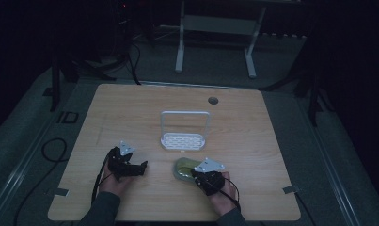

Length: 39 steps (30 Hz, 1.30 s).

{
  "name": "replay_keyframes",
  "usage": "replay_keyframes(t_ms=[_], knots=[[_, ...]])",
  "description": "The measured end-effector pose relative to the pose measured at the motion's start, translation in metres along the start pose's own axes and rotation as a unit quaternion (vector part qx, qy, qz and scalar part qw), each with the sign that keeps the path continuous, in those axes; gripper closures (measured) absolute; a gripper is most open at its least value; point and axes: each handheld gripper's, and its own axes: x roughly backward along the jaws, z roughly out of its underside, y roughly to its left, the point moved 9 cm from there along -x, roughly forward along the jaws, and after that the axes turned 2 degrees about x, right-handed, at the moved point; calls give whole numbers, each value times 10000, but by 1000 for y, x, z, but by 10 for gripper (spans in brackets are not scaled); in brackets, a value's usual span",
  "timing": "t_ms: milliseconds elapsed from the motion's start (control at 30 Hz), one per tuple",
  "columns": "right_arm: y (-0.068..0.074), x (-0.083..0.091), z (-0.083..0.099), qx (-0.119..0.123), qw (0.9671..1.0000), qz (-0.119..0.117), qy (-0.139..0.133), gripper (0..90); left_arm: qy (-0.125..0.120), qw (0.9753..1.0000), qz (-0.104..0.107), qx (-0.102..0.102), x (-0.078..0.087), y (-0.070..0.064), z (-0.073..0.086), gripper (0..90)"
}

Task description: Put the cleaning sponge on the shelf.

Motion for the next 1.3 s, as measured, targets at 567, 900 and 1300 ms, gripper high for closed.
replay_keyframes(t_ms=[567, 900, 1300], knots=[[-15, 11, 6, -74, 9999, 93, 44, 900, 1, 10000, 0, 0, 0, 0, 0, 66], [-19, 33, -13, 109, 9996, 139, -207, 900, 3, 10000, -1, -1, 0, 0, 0, 66], [-48, 13, -41, 353, 9992, 187, 54, 900, 2, 10000, 0, 1, 0, 0, 0, 66]])
